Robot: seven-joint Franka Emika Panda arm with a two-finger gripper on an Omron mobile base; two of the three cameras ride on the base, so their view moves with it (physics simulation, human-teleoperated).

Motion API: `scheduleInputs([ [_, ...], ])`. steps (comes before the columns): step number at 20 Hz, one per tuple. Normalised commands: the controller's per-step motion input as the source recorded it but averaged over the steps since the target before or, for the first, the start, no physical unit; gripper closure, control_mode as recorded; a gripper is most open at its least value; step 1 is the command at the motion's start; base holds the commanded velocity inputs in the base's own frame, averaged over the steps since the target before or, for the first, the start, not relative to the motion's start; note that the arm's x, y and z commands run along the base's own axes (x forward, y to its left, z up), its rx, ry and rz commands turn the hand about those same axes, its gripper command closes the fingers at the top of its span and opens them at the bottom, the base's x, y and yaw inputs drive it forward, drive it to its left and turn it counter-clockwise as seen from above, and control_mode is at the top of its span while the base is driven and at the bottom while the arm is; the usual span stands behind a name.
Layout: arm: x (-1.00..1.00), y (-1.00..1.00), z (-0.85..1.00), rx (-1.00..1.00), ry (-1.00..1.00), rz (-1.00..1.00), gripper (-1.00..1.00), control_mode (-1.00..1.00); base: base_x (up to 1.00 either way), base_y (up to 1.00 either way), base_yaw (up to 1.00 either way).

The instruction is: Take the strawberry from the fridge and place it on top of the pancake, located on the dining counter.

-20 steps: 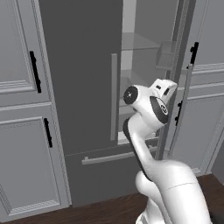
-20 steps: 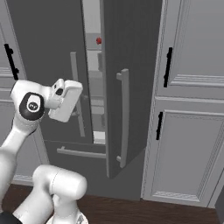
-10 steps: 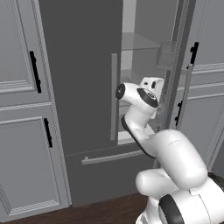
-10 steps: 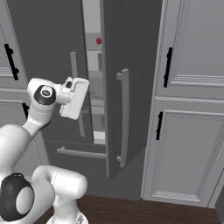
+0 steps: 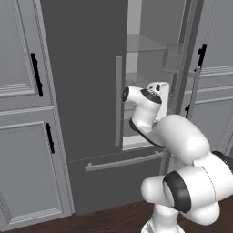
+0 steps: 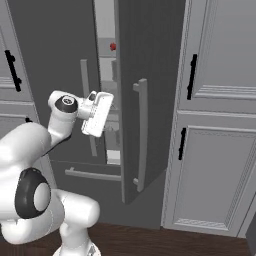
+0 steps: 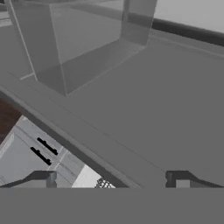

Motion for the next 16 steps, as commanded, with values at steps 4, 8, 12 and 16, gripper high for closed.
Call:
scheduleInputs([
  [4,0.00,-0.56,-0.15,-0.03,0.11,-0.03,-1.00,-1.00,0.00,0.00,0.00],
  [8,-0.12,-0.66,-0.09,-0.01,0.07,-0.06,-1.00,-1.00,0.00,0.00,0.00],
  [12,-0.24,-0.84,-0.05,0.00,0.04,-0.08,-1.00,-1.00,0.00,0.00,0.00],
  [16,-0.25,-0.96,-0.01,0.00,0.02,-0.10,-1.00,-1.00,0.00,0.00,0.00],
])
